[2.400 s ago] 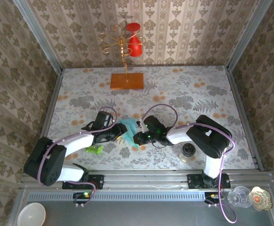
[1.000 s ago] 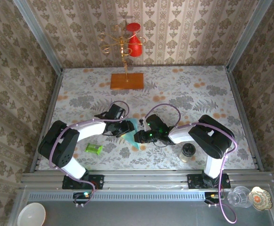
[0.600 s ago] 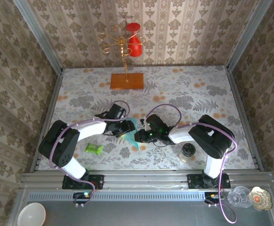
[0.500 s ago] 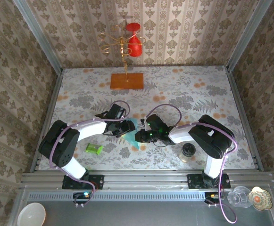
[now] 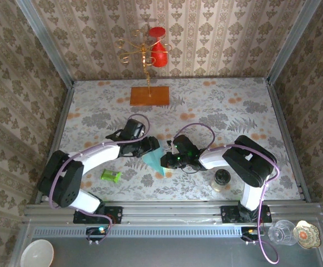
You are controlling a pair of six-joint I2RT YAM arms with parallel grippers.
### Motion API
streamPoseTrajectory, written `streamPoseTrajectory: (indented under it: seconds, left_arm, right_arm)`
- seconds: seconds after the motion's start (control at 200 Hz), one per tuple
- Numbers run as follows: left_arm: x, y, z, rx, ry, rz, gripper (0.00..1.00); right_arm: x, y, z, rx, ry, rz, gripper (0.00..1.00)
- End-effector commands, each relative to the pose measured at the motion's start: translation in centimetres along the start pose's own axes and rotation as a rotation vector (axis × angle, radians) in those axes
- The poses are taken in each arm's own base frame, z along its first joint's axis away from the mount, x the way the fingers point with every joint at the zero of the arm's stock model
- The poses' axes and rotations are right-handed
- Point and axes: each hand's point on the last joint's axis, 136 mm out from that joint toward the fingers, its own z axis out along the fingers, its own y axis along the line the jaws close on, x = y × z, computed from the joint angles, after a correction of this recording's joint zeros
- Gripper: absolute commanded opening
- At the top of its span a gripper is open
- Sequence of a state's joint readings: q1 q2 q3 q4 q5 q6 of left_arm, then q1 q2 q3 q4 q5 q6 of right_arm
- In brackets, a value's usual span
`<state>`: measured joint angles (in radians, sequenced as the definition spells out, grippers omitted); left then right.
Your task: Fold a paper plane with a square sheet of paper (pick it up from the middle)
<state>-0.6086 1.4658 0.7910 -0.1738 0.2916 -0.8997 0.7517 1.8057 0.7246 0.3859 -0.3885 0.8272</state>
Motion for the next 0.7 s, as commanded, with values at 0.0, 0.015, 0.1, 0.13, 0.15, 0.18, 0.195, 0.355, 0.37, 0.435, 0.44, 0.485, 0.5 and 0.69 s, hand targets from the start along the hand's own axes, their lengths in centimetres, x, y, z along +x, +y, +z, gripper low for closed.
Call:
streamPoseTrajectory:
  seconds: [0.0, 0.015, 0.1, 0.13, 0.15, 0.18, 0.195, 0.355, 0.37, 0.435, 0.44, 0.485, 0.5, 0.69]
  left_arm:
    - [-0.3, -0.5, -0.3, 0.064, -0.008, 0.012, 0.59]
    - [-0.2, -0.5, -0.2, 0.069, -0.006, 0.010, 0.58]
    - [-0.1, -0.6, 0.3, 0.103, 0.010, 0.003, 0.51]
    - [0.0, -0.7, 0.5, 0.114, 0.022, -0.002, 0.48]
    - [0.0, -0.9, 0.6, 0.124, 0.024, -0.001, 0.46]
    - [0.1, -1.0, 0.8, 0.136, 0.032, -0.001, 0.43]
    - [0.1, -1.1, 0.9, 0.140, 0.036, -0.002, 0.41]
    - [0.3, -1.3, 2.0, 0.164, 0.070, -0.007, 0.27]
    - [0.3, -1.3, 2.1, 0.165, 0.072, -0.007, 0.26]
    - [0.3, -1.4, 2.5, 0.172, 0.079, -0.009, 0.22]
    - [0.3, -1.4, 2.5, 0.173, 0.080, -0.009, 0.22]
    - [0.3, -1.4, 2.7, 0.172, 0.084, -0.010, 0.20]
    - [0.3, -1.3, 2.8, 0.171, 0.085, -0.011, 0.20]
    - [0.7, -0.6, 3.8, 0.152, 0.113, -0.020, 0.16]
  right_arm:
    - [2.2, -4.5, 0.1, 0.139, 0.058, 0.082, 0.11]
    - [2.2, -4.5, 0.1, 0.139, 0.058, 0.085, 0.11]
    - [2.1, -4.6, 0.1, 0.139, 0.057, 0.087, 0.10]
    - [2.1, -4.6, 0.1, 0.139, 0.058, 0.086, 0.10]
    - [2.1, -4.7, 0.0, 0.140, 0.056, 0.087, 0.10]
    - [2.1, -4.7, 0.0, 0.140, 0.058, 0.087, 0.10]
    - [2.1, -4.7, 0.0, 0.140, 0.056, 0.088, 0.10]
    - [2.0, -5.0, -0.1, 0.144, 0.054, 0.090, 0.10]
    - [2.1, -5.0, -0.1, 0.145, 0.055, 0.090, 0.10]
    - [2.0, -5.0, -0.1, 0.145, 0.053, 0.090, 0.10]
    - [2.0, -5.0, -0.1, 0.145, 0.053, 0.090, 0.10]
    - [2.1, -5.1, -0.1, 0.147, 0.055, 0.091, 0.10]
    - [2.1, -5.1, -0.1, 0.146, 0.055, 0.091, 0.10]
    - [2.0, -5.1, -0.2, 0.147, 0.054, 0.090, 0.10]
